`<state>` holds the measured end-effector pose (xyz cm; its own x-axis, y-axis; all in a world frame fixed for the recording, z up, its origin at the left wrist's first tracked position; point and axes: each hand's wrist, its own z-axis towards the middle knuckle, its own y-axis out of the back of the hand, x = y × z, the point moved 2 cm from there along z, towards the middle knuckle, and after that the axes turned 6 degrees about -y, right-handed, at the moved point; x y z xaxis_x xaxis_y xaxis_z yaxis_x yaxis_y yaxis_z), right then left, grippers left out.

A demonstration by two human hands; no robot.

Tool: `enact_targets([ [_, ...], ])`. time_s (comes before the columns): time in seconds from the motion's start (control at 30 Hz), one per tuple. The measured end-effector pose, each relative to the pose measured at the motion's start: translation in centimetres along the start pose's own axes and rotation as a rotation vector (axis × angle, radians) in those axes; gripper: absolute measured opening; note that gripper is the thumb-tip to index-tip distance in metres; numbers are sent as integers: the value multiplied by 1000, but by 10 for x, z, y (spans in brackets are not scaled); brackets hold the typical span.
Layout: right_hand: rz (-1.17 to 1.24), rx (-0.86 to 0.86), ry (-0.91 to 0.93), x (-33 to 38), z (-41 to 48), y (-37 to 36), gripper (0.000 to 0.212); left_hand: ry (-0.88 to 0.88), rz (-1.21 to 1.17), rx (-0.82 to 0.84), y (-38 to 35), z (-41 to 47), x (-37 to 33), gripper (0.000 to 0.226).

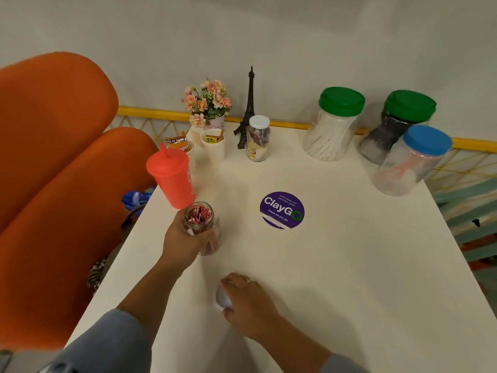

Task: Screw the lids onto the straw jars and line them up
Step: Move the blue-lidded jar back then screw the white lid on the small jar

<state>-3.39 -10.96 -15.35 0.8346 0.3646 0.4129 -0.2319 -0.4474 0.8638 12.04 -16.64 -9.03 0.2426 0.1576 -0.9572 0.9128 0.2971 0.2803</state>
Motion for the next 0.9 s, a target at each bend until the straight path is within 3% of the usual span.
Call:
enact_targets([
  [0.1,44,-11,-78,-13,-7,7,61,-8,16,37,-1,-5,2,58],
  [0.2,294,-102,-240,-32,-17,26,72,-49,32,87,-6,-14,1,59],
  [0.33,684,-327,-454,-57,-37,64,61,-74,35,194,-23,-33,-6,60],
  [0.43,774,-400,-466,-66,-52,94,54,-102,28,291,-42,-50,-13,66],
  [0.6,753,-443,-332,-63,-76,128,52,-153,52,417,-79,-81,-24,62],
  [0.9,369,-278,-209,-65,-112,141,62,-142,71,541,-119,-116,-26,57],
])
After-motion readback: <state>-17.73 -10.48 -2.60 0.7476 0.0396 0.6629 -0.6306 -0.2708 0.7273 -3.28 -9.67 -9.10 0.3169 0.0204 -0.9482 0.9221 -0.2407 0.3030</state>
